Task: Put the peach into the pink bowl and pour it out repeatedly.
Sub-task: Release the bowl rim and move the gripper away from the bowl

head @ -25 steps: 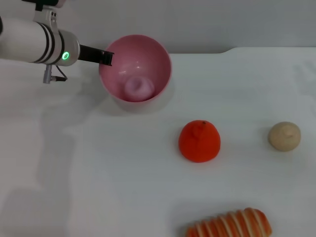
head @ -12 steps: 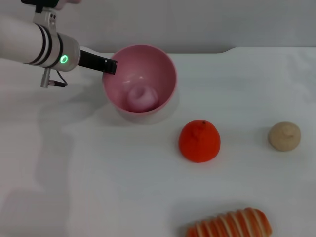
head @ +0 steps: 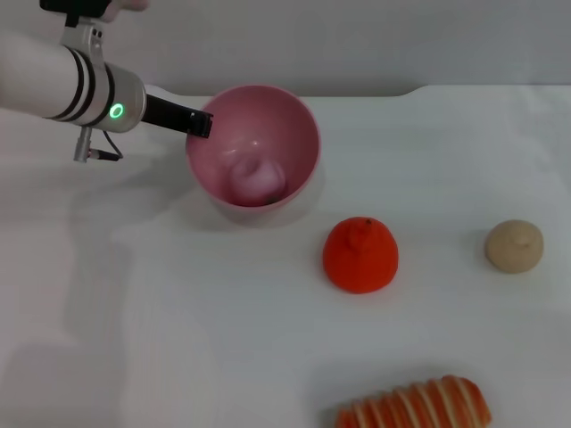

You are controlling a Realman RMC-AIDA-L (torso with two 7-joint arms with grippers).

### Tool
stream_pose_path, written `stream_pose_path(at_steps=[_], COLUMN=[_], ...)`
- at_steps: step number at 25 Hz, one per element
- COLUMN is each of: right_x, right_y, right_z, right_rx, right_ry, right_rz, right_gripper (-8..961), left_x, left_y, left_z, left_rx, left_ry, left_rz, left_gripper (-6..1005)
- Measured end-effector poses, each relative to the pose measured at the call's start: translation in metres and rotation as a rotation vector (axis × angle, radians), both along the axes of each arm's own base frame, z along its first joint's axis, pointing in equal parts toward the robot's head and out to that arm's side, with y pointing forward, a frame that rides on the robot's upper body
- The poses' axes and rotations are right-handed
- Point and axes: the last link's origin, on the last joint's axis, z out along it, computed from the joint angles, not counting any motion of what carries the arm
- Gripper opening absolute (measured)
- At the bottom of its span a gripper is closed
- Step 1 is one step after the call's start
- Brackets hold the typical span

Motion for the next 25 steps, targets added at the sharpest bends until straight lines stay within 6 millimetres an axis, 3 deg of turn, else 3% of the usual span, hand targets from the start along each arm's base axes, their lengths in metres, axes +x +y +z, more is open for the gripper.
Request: stream_pose_path(at_steps=[12,18,25], right_x=[0.005,0.008,0.019], right_y=[0.002,0.002,-0.005], right_z=[-0.004,-0.008,-0.015], right_rx=[-0.013,-0.023,-0.043], right_ry=[0.022,0.024,0.033], right_rz=[-0.038,-0.05,-0.083], right_gripper=[382,382,383], left_x=[0.003,0.015,0.012], left_y=[-0.004,-0.008,-0.019], left_z=[-0.001,0.013,0.026], left_rx=[-0.05,-0.1,-0.216], left_ry=[0.011,0.011,0.043], left_rz=[-0.017,-0.04,-0.008], left_gripper=[159,160,161])
